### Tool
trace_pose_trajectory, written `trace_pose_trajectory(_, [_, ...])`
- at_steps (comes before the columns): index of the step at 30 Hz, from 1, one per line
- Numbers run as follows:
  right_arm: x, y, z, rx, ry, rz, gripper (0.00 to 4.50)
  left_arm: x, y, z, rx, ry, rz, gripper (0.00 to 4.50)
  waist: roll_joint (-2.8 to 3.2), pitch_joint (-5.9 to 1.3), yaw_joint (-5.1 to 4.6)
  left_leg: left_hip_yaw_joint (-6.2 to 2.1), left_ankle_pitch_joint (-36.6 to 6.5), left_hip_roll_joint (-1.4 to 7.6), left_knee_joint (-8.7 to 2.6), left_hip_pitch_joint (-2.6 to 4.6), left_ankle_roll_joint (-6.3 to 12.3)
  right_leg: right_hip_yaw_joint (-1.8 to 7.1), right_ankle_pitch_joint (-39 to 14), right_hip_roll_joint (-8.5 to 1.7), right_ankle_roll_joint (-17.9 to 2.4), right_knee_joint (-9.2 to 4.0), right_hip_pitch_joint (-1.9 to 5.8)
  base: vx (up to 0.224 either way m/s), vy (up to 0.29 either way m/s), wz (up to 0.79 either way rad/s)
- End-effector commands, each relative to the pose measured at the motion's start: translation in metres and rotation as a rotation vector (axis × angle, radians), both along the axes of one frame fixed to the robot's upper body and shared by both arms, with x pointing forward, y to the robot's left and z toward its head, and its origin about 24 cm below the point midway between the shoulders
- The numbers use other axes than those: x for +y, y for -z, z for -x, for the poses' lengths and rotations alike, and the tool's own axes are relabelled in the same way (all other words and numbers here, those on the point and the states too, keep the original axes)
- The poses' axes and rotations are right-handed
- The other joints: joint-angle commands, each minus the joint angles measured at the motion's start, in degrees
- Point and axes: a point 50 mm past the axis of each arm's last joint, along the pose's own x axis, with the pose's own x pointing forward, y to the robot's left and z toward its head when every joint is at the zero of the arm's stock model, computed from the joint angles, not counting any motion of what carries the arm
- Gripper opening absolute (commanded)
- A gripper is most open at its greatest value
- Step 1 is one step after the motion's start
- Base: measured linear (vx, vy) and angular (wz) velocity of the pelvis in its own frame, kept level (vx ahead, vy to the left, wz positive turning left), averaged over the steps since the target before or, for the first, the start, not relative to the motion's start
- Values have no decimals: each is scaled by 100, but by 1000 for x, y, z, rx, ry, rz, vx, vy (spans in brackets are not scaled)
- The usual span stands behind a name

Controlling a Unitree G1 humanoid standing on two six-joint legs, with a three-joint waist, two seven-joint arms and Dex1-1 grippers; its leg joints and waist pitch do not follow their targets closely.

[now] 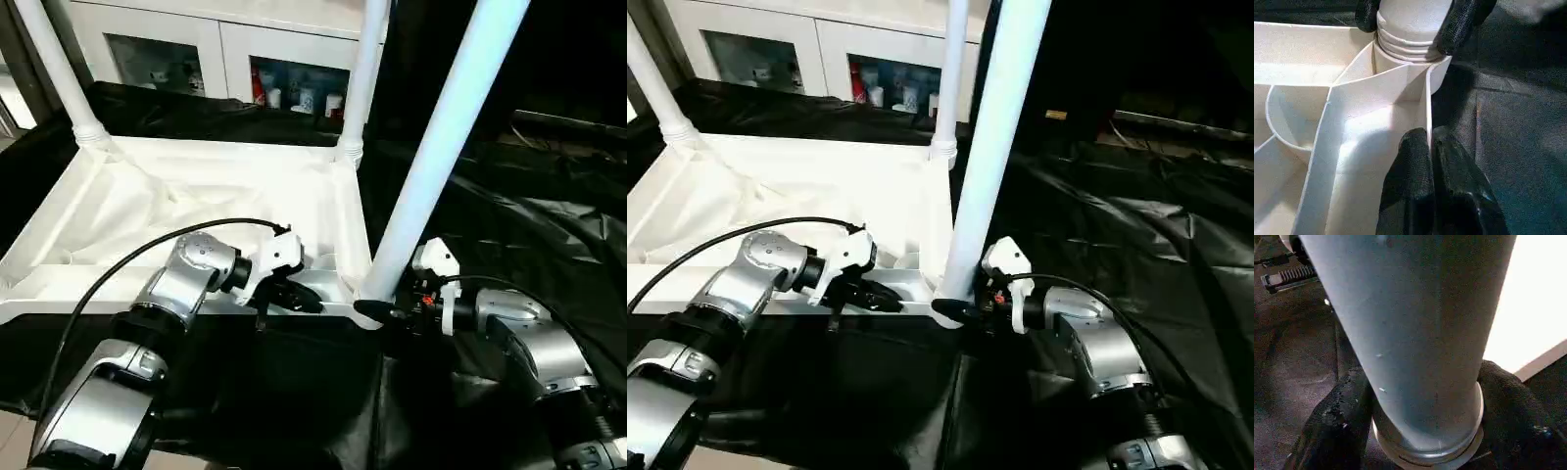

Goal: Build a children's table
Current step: Rotate leg to tighten

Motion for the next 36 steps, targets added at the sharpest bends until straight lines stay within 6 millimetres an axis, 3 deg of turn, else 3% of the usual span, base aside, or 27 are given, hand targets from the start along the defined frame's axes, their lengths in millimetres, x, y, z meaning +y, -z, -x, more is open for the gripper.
trace_pose_trajectory(1, [5, 7, -2, 5, 83, -2, 269, -8, 2, -10, -53, -130, 26, 0, -60, -319, -11, -111, -1201, 268, -353, 147, 283, 210, -780, -324, -1457, -410, 196, 0, 0, 0])
trace_pose_trajectory(6, [15, 20, -9, 28, 300, -23, 268, -28, 4, -17, -85, -253, 53, 0, -40, -292, -24, -142, -1661, 278, -405, 168, 4, 213, -1558, -339, -1226, -490, 160, 0, 0, 0])
trace_pose_trajectory(7, [20, 21, -10, 32, 339, -42, 267, -34, 4, -18, -88, -280, 61, 0, -9, -289, -25, -164, -1751, 277, -420, 168, -52, 208, -1705, -348, -1160, -507, 163, 0, 0, 0])
trace_pose_trajectory(10, [39, 28, -16, 100, 528, -89, 267, -66, 7, -14, -86, -292, 86, 0, -20, -285, -73, -179, -1987, 264, -438, 182, -156, 212, -1974, -343, -1057, -545, 131, 0, 0, 0])
trace_pose_trajectory(16, [56, 25, -21, 62, 568, -57, 267, -99, 9, -4, -80, -251, 113, 0, -22, -282, -66, -167, -1975, 250, -428, 184, -78, 230, -2089, -340, -875, -597, 107, 0, 0, 0])
trace_pose_trajectory(17, [55, 24, -22, 50, 564, -51, 267, -99, 9, -4, -82, -252, 112, 0, -25, -280, -68, -164, -1983, 249, -427, 183, -67, 231, -2090, -340, -866, -602, 105, 0, 0, 0])
trace_pose_trajectory(18, [55, 24, -22, 45, 562, -48, 323, -98, 9, -5, -83, -254, 111, 0, -29, -281, -65, -168, -1965, 245, -427, 168, -40, 229, -2101, -341, -844, -602, 116, 0, 0, 0])
trace_pose_trajectory(22, [51, 18, -24, 6, 500, -41, 344, -86, 9, -8, -97, -263, 95, 0, -10, -288, -60, -179, -1947, 252, -443, 154, -22, 222, -2020, -337, -835, -592, 127, 0, 0, 0])
trace_pose_trajectory(24, [47, 14, -24, -22, 439, -24, 382, -77, 8, -9, -100, -252, 95, 0, -4, -288, -67, -173, -1944, 250, -441, 149, -4, 222, -1933, -329, -856, -586, 135, 0, 0, 0])
trace_pose_trajectory(29, [34, 5, -19, -63, 263, -9, 382, -58, 8, -9, -86, -204, 85, 0, -37, -309, -59, -150, -1663, 244, -404, 114, 163, 226, -1591, -335, -942, -554, 177, 0, 0, 0])
trace_pose_trajectory(30, [24, 0, -13, -70, 155, -9, 382, -45, 7, -8, -77, -158, 83, 0, -75, -314, -48, -145, -1554, 244, -394, 103, 243, 217, -1481, -336, -984, -539, 197, 0, 0, 0])
trace_pose_trajectory(33, [16, -5, -8, -66, 60, -15, 382, -34, 5, -6, -64, -110, 81, 0, -56, -314, -34, -134, -1375, 255, -377, 84, 403, 220, -1267, -339, -1046, -512, 197, 0, 0, 0])
trace_pose_trajectory(36, [8, -9, 3, -43, -84, -22, 382, -20, 3, -2, -30, -53, 64, 0, -57, -335, -7, -128, -1122, 276, -359, 91, 484, 202, -784, -320, -1268, -432, 222, 0, 0, 0])
